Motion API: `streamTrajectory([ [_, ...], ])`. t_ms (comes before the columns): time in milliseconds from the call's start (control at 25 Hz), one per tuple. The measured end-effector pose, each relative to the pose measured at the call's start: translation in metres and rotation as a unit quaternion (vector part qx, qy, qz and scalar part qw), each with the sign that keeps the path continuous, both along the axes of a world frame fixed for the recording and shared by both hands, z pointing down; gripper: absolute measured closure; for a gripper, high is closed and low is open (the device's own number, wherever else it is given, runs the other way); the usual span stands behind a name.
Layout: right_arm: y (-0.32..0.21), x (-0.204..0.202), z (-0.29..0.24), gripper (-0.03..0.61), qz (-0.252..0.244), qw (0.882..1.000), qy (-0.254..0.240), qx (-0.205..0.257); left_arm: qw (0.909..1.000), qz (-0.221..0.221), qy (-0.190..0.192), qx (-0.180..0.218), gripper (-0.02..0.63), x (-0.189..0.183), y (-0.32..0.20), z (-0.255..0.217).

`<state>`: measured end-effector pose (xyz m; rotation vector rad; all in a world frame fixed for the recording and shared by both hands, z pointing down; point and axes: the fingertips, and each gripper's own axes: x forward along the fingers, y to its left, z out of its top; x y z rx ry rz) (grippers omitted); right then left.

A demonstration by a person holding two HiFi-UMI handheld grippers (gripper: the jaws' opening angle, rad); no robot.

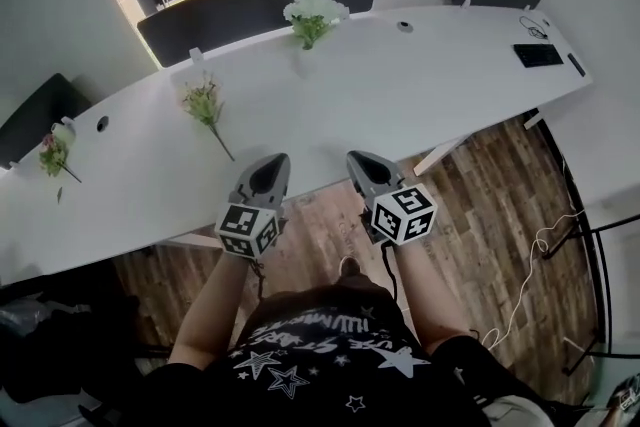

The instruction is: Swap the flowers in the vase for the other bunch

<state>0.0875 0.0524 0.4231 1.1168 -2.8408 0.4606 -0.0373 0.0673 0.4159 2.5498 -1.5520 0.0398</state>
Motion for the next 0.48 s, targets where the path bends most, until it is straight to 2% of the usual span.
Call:
streamTrajectory([
  [200, 0.044, -0.042, -0.001, 0.577, -0.006, 1.000, 0.012, 0.004, 0.9995, -0.029, -0.002, -0.012, 0.606, -0.063, 0.039, 0.009],
  [480, 0.096, -0.083, 0.015, 0.577, 0.004, 1.000, 0.013, -0.014, 0.9993, -0.027, -0.009, -0.023, 0.606, -0.113, 0.090, 0.023],
])
